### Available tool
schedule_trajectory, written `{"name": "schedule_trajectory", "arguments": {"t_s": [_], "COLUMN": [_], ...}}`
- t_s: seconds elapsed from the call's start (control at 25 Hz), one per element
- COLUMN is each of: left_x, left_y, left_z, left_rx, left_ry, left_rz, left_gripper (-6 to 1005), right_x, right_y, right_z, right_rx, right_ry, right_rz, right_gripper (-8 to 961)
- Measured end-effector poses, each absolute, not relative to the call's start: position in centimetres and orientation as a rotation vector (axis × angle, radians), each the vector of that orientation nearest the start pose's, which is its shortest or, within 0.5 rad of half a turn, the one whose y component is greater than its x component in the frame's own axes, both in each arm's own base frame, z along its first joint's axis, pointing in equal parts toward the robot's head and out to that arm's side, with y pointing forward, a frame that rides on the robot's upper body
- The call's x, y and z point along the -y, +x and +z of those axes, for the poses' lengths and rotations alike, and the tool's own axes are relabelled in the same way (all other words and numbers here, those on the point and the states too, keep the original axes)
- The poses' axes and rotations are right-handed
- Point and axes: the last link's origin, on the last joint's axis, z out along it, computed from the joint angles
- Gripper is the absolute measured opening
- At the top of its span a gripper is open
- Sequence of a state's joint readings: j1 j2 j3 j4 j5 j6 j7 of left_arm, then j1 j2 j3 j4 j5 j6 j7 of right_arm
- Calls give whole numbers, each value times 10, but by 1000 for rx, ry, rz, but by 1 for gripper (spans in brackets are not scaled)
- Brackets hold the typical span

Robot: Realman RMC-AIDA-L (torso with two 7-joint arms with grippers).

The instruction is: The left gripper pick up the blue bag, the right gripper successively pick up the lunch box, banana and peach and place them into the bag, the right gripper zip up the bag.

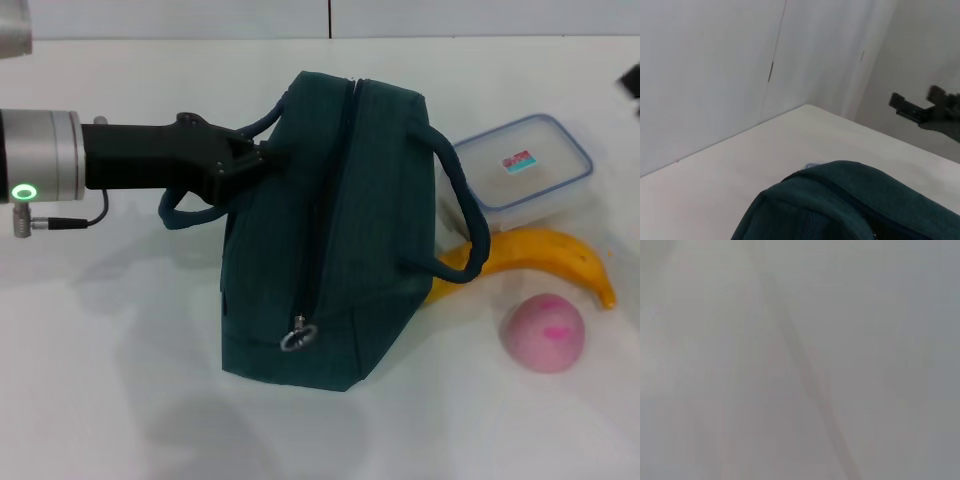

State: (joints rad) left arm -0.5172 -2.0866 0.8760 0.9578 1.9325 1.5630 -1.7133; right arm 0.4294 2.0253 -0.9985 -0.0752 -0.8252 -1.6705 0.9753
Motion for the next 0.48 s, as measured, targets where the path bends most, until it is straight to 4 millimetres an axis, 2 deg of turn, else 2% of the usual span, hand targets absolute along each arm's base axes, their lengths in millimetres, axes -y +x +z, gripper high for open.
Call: {"name": "schedule_trajectory", "arguments": {"t_s": [0.12,0.24,0.48], "left_x": [-348,-349,-349], "left_y": [-214,-213,-210], "left_z": [23,24,22], "left_rx": [651,642,601], "left_ry": [-2773,-2776,-2802], "left_rz": [-641,-638,-615], "left_gripper": [91,50,36], "right_x": [-294,-297,-308], "right_y": [307,323,346], "right_z": [24,22,7], "right_rx": [-916,-1121,-1475], "right_ry": [-1662,-1528,-1365], "right_rz": [1533,1549,1491], "right_gripper": [857,857,857]}}
